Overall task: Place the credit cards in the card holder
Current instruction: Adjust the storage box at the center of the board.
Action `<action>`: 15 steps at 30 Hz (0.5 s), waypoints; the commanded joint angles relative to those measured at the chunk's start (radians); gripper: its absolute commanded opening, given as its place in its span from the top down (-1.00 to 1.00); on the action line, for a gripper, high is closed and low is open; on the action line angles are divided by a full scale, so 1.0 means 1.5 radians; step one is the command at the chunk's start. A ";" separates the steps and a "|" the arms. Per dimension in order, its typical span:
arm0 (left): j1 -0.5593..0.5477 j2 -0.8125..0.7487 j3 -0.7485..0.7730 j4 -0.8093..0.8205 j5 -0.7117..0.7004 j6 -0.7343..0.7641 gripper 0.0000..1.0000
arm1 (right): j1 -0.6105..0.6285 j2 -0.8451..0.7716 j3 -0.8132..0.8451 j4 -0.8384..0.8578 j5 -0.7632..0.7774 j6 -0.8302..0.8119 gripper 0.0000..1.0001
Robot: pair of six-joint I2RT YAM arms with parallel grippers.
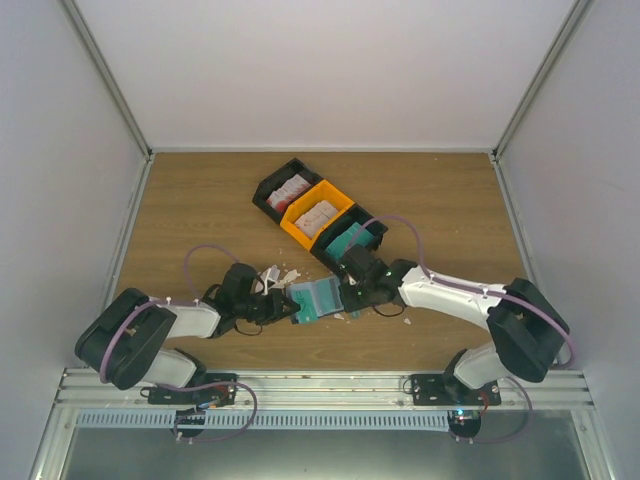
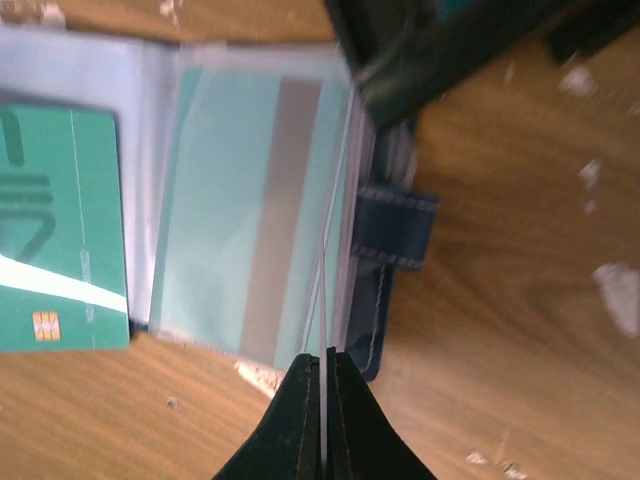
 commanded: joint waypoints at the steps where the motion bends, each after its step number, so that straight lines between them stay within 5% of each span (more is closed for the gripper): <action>1: -0.003 -0.007 0.010 -0.025 -0.019 0.025 1.00 | -0.008 0.026 0.048 -0.027 0.100 -0.035 0.97; 15: -0.003 -0.009 0.019 -0.035 -0.021 0.034 1.00 | -0.103 0.094 0.089 0.030 0.138 -0.111 0.99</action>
